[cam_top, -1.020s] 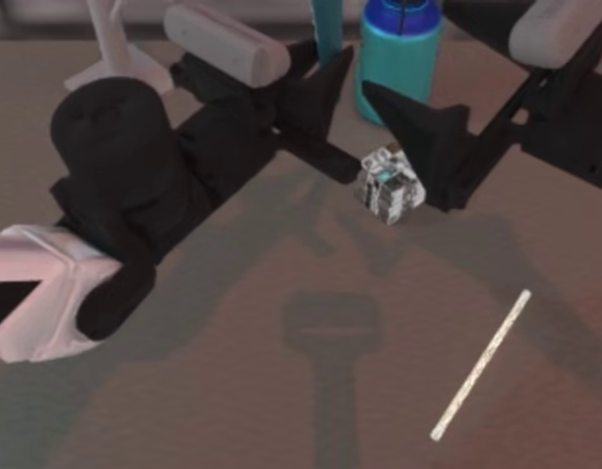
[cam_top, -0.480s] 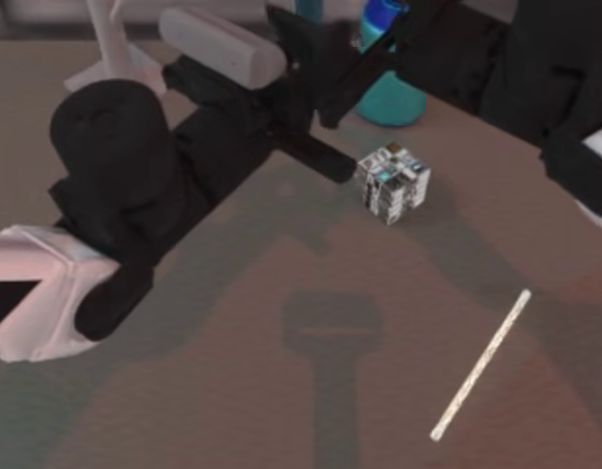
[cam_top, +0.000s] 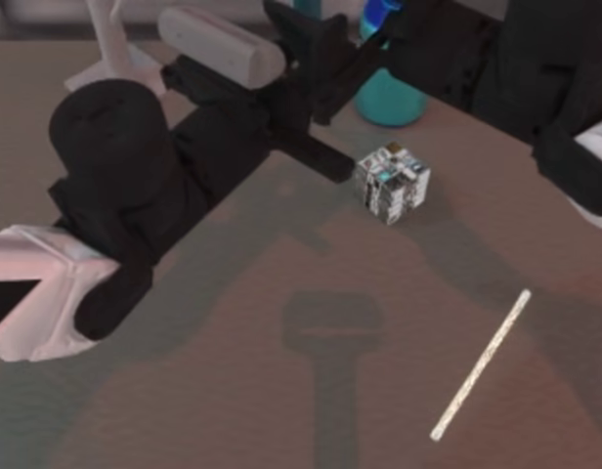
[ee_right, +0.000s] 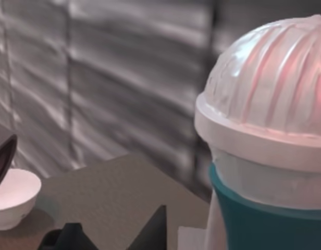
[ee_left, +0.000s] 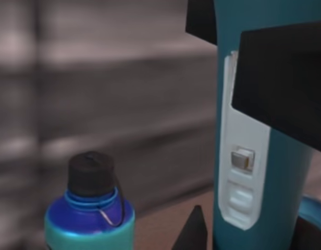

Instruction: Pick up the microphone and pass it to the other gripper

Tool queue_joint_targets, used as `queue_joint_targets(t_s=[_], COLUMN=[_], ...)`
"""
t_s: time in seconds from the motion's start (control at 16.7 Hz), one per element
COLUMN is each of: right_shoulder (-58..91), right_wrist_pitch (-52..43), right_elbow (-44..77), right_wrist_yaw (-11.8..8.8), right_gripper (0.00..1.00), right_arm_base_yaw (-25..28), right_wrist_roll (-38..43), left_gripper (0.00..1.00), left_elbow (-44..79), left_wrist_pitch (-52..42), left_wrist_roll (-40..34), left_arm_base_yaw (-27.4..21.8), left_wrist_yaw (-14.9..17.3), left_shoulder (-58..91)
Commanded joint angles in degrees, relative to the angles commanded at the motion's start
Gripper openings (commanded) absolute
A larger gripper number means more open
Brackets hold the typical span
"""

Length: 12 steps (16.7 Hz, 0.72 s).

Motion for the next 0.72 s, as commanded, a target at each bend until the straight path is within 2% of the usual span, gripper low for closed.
queue_joint_targets(t_s=[0.6,0.72], right_shoulder=[0.0,0.0], right_wrist_pitch=[0.0,0.0], right_elbow=[0.0,0.0], right_wrist_yaw=[0.0,0.0], right_gripper=[0.02,0.0], right_arm_base_yaw=[0.0,0.0], right_wrist_roll=[0.0,0.0], left_gripper=[0.0,0.0], left_elbow=[0.0,0.0], left_wrist_pitch=[0.0,0.0], left_wrist_roll=[0.0,0.0], left_arm_base_yaw=[0.0,0.0], left_wrist_yaw=[0.0,0.0], left_shoulder=[0.0,0.0])
